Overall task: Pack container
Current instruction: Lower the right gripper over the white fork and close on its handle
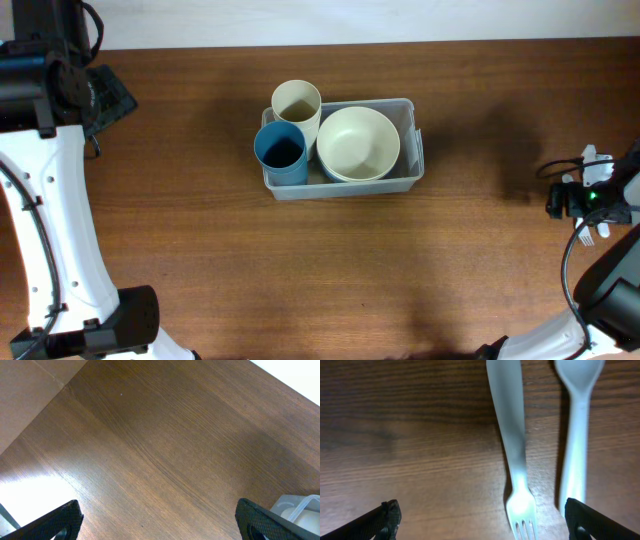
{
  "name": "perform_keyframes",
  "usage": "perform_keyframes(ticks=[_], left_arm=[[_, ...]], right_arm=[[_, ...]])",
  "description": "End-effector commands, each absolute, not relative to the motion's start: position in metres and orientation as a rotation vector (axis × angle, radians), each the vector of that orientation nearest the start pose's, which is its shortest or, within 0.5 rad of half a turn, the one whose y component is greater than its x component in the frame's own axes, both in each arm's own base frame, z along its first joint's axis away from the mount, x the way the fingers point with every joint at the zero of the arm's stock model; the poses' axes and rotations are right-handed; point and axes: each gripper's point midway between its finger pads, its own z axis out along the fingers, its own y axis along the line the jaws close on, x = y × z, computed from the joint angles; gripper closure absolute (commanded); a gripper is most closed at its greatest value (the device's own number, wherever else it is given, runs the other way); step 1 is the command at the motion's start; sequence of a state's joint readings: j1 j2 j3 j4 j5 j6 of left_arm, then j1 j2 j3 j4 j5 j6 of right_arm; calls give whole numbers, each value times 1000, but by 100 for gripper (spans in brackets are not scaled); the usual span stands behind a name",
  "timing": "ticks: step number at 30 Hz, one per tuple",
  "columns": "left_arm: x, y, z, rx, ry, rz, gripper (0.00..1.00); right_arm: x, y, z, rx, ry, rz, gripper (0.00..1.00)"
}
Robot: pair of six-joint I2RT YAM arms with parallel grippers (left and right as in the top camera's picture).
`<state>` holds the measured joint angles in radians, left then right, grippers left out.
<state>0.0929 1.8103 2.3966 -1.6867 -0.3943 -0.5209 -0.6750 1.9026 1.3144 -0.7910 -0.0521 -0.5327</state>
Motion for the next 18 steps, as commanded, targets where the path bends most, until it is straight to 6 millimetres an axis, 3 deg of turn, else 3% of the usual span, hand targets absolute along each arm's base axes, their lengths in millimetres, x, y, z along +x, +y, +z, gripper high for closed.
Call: perform_keyframes(ticks=[1, 13, 18], left_arm=[[345, 102, 353, -914, 2399, 383, 0], [345, 102, 353, -914, 2399, 383, 0], [345, 102, 353, -914, 2399, 383, 0]], right_arm=[[313, -234, 25, 173, 2948, -59, 1], [327, -244, 25, 133, 2892, -113, 1], [331, -238, 15, 128, 2889, -45, 1]])
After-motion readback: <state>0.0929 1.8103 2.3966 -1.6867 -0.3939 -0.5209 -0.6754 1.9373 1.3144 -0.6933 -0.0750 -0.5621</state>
